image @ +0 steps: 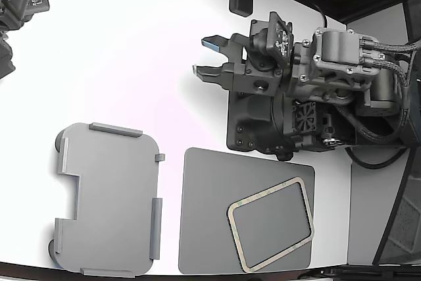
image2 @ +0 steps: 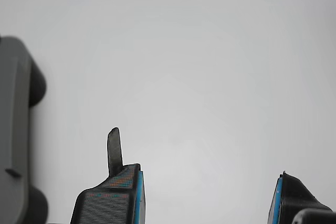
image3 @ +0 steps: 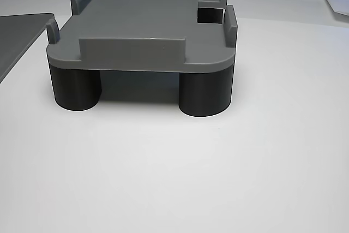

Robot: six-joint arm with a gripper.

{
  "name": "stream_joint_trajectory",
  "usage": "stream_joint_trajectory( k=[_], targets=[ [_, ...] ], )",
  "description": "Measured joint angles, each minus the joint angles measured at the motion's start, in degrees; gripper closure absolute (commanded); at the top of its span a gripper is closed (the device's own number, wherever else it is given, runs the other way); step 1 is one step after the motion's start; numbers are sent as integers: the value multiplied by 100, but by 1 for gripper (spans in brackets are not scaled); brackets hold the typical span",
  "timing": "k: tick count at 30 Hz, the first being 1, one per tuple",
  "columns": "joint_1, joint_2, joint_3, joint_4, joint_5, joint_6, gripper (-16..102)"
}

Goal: Move top rectangular frame to the holder.

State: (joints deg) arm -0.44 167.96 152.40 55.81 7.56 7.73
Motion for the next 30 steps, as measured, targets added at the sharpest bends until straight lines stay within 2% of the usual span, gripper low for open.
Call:
stream_joint_trajectory(
  k=[2, 5, 8, 14, 17, 19, 26, 30],
  targets=[
    [-9, -35, -70, -114, -141, -141, -14],
    [-9, -9, -141, -686, -492, -501, -14],
    [-9, 0, -132, -1099, -527, -545, -14],
    [-9, 0, -149, -1116, -536, -545, -14],
    [114, -211, -387, -940, -501, -492, -14],
    [387, -501, -659, -694, -290, -369, -14],
    [1775, -1846, -1775, 202, 352, 457, -14],
    [2681, -2707, -2426, 703, 396, 1195, -14]
  ],
)
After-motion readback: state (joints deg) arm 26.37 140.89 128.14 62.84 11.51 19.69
